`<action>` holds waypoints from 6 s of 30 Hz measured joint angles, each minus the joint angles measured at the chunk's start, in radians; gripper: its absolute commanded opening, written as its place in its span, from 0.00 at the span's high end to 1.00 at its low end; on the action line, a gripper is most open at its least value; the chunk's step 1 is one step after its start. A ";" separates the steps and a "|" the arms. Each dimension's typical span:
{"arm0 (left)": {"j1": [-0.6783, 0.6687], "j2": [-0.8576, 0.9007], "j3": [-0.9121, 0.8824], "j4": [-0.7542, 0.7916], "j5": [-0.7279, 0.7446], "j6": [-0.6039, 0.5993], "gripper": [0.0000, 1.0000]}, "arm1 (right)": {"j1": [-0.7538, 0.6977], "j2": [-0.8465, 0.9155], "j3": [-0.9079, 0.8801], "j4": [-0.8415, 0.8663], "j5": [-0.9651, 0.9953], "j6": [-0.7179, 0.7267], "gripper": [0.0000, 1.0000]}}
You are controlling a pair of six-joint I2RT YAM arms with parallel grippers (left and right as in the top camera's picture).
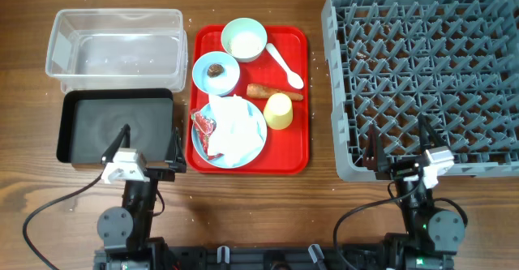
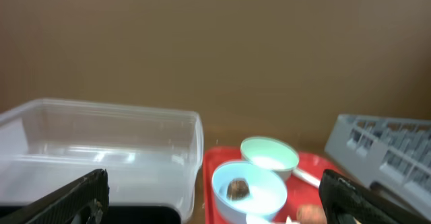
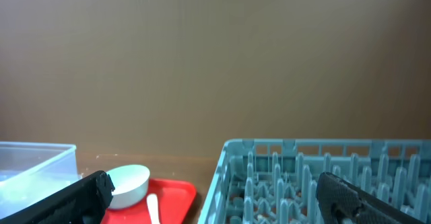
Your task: Sort waste into correct bins and load items into the dishwasher rack
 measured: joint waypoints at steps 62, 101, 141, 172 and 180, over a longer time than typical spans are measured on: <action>-0.499 2.309 1.793 -0.670 -0.140 0.351 0.71 | 0.000 1.167 0.932 -0.589 -0.314 -0.044 0.11; -0.516 2.298 1.793 -0.689 -0.166 0.321 0.96 | 0.000 1.167 0.932 -0.568 -0.314 -0.044 0.11; 0.556 1.639 1.142 -1.158 0.921 0.356 0.96 | 0.000 1.168 0.933 -0.570 -0.314 -0.032 0.17; 0.613 1.624 1.138 -0.756 1.208 -0.071 0.96 | 0.000 1.168 0.933 -0.578 -0.314 -0.006 0.17; -0.459 1.661 1.384 -0.322 0.037 0.033 0.96 | 0.000 1.170 0.933 -0.616 -0.317 0.004 0.17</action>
